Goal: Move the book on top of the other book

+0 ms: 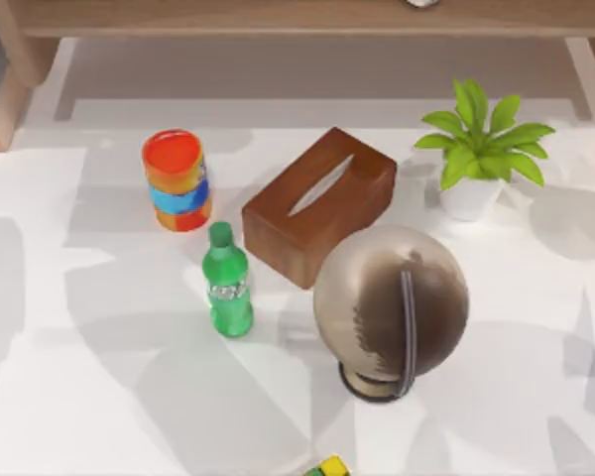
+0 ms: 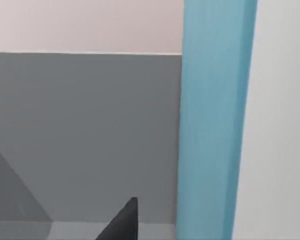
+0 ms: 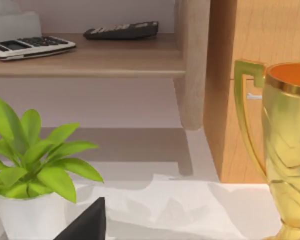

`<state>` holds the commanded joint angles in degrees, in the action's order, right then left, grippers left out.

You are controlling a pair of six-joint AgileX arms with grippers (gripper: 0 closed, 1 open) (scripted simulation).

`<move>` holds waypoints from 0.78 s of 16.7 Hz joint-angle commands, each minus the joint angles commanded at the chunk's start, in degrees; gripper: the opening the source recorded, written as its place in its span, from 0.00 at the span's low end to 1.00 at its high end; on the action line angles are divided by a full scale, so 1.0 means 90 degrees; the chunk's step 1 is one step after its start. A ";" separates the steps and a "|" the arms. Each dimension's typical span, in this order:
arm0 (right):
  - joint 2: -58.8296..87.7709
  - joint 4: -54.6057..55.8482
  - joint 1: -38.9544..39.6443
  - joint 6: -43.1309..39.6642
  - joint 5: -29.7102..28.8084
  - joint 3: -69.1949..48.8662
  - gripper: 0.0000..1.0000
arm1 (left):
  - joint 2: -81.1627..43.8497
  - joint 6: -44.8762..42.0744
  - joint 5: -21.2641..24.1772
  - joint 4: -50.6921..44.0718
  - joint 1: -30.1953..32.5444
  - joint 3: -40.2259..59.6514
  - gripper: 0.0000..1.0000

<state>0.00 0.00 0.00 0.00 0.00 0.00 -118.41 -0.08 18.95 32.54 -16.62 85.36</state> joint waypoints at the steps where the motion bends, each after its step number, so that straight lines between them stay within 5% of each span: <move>1: 0.0000 0.0000 0.0000 0.0000 0.0000 0.0000 1.00 | 0.0000 0.0000 0.0000 0.0000 0.0000 0.0000 0.55; 8: 0.0000 0.0000 0.0000 0.0000 0.0000 0.0000 1.00 | 0.0000 0.0000 0.0000 0.0000 0.0000 0.0000 0.02; 13: 0.0000 0.0000 0.0000 0.0000 0.0000 0.0000 1.00 | 0.0000 0.0000 0.0000 0.0000 0.0000 0.0000 0.00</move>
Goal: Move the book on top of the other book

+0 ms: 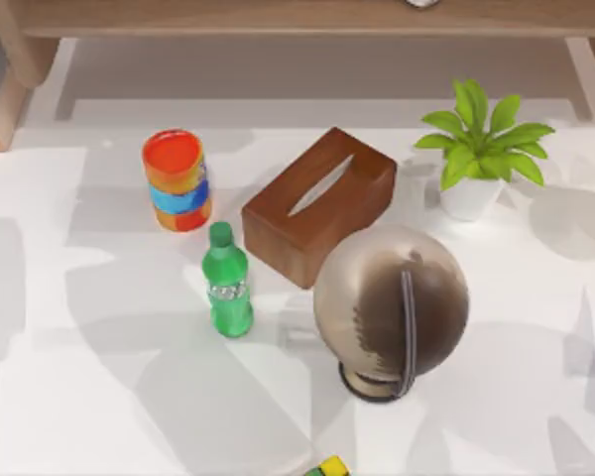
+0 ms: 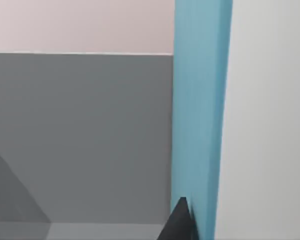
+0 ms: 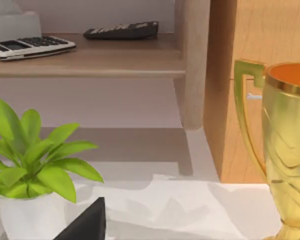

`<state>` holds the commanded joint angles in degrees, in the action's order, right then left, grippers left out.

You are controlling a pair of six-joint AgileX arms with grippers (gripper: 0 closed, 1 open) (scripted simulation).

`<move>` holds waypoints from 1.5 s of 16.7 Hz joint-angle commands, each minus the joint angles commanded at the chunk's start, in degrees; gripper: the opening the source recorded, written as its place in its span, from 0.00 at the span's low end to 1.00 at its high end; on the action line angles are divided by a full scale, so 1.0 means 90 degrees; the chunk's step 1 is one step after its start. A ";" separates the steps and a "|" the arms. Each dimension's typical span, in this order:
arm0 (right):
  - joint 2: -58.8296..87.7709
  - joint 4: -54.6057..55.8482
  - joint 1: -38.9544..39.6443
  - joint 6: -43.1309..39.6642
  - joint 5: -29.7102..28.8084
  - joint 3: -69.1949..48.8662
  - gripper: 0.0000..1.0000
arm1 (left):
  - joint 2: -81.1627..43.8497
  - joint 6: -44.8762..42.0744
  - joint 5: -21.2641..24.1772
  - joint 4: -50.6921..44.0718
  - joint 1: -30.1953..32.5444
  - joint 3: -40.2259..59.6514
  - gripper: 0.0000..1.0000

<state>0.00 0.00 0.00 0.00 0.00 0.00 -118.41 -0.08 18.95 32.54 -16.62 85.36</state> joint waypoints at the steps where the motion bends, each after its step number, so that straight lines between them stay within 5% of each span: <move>1: 0.0000 0.0000 0.0000 0.0000 0.0000 0.0000 1.00 | 0.0000 0.0000 0.0000 0.0000 0.0000 0.0000 0.00; 17: 0.0000 0.0000 0.0000 0.0000 0.0000 0.0000 1.00 | 0.0398 -0.0211 0.0081 -0.0134 -0.0075 -0.0207 0.00; 25: 0.0000 0.0000 0.0000 0.0000 0.0000 0.0000 1.00 | 0.1667 -0.3202 0.0706 -0.0426 -0.0753 -0.0950 0.00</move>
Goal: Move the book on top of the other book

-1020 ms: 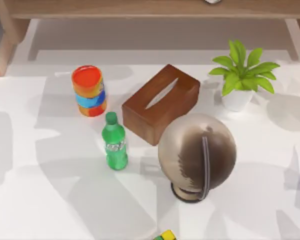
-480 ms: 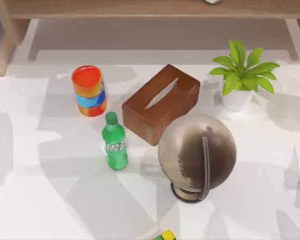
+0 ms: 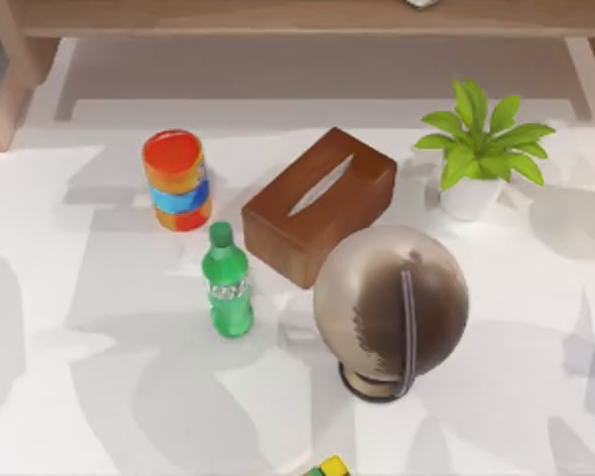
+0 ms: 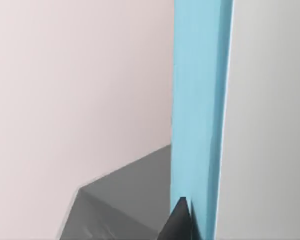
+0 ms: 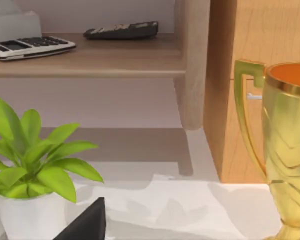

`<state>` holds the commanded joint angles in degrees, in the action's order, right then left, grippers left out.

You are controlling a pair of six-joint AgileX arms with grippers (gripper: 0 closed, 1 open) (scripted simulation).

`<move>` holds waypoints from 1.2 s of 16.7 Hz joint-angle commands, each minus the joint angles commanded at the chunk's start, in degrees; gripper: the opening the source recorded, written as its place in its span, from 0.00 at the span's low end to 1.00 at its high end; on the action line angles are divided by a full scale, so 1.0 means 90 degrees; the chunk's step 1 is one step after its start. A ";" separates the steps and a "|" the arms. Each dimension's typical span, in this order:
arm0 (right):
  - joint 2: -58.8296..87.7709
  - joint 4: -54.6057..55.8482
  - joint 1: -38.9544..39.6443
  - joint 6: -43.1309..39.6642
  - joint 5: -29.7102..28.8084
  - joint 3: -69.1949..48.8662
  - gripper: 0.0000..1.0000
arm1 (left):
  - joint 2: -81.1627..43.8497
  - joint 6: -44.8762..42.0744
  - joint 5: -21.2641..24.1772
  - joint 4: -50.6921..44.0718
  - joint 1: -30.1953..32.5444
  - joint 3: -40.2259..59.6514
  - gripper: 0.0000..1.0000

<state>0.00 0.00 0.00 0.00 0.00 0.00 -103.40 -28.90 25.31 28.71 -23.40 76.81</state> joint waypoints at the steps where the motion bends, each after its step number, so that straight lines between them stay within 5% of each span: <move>1: 0.0000 0.0000 0.0000 0.0000 0.0000 0.0000 1.00 | 0.0169 -0.0539 0.0103 -0.0056 -0.0164 -0.0158 0.00; 13: 0.0000 0.0000 0.0000 0.0000 0.0000 0.0000 1.00 | 0.0920 -0.7302 0.1199 -0.0756 -0.2144 -0.2680 0.00; 20: 0.0000 0.0000 0.0000 0.0000 0.0000 0.0000 1.00 | 0.0377 -0.9717 0.1551 -0.1020 -0.2366 -0.3859 0.00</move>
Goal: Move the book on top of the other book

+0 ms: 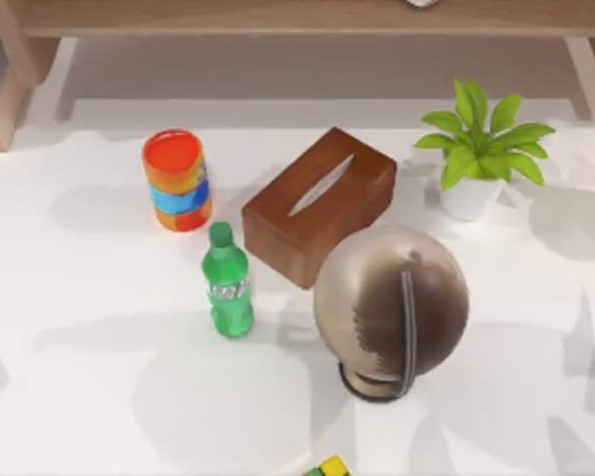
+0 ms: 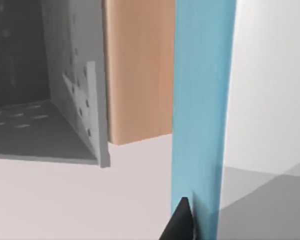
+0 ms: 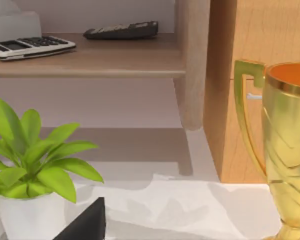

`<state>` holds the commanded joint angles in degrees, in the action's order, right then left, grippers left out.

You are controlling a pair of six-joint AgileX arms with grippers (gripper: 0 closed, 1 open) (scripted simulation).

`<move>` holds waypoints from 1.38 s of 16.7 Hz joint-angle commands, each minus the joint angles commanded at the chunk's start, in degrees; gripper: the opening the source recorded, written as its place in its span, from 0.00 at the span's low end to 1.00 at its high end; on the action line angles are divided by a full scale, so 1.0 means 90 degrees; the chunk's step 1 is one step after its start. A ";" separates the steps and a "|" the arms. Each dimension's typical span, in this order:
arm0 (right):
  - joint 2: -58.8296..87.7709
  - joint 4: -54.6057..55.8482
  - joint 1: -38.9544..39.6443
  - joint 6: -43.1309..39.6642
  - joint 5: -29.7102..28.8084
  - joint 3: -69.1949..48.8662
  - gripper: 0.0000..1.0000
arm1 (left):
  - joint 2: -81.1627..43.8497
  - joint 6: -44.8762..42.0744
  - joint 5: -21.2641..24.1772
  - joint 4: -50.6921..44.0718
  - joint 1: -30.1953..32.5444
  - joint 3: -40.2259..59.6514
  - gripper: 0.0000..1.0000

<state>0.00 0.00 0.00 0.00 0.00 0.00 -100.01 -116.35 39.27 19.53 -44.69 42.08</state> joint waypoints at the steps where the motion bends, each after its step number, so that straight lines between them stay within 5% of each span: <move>1: 0.0000 0.0000 0.0000 0.0000 0.0000 0.0000 1.00 | -0.0049 -0.0142 0.0021 -0.0015 0.0006 -0.0076 0.00; 14: 0.0000 0.0000 0.0000 0.0000 0.0000 0.0000 1.00 | -0.0195 -0.0191 -0.0015 0.0061 0.0083 -0.0077 0.00; 23: 0.0000 0.0000 0.0000 0.0000 0.0000 0.0000 1.00 | -0.0195 -0.0191 -0.0015 0.0061 0.0083 -0.0077 0.68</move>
<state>0.00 0.00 0.00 0.00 0.00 0.00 -101.76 -118.07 39.14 20.08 -43.94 41.40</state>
